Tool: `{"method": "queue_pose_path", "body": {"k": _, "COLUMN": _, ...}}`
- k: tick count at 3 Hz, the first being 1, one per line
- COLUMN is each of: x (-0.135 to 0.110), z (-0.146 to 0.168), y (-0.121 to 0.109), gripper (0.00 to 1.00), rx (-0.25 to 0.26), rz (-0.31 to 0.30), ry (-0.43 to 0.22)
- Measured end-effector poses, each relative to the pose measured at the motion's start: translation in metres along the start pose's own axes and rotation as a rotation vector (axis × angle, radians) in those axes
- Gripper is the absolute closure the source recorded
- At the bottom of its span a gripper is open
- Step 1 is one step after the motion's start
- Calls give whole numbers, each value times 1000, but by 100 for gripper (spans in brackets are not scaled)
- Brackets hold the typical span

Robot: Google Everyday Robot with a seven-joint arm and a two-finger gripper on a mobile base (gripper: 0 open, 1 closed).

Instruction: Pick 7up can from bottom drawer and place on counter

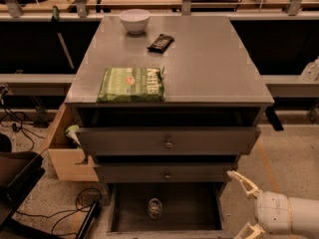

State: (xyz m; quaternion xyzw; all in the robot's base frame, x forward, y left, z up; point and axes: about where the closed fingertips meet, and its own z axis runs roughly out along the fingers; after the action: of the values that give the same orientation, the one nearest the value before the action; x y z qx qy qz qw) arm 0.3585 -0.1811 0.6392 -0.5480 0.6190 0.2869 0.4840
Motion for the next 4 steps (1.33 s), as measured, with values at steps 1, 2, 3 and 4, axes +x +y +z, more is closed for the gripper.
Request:
{"method": "queue_pose_path", "body": {"k": 1, "x": -2, "z": -1, "y": -1, "gripper": 0, "rx": 0, "rz": 0, "ry": 3}}
{"method": "queue_pose_path", "body": {"k": 2, "x": 9, "z": 19, "y": 2, "gripper": 0, "rx": 22, "rz": 25, "ry": 20}}
{"method": "queue_pose_path", "body": {"k": 3, "x": 45, "z": 86, "y": 19, "gripper": 0, "rx": 25, "rz": 78, "ry": -5}}
{"method": "queue_pose_path", "body": {"k": 4, "x": 100, "z": 147, "y": 14, "gripper": 0, "rx": 44, "rz": 99, "ry": -28}}
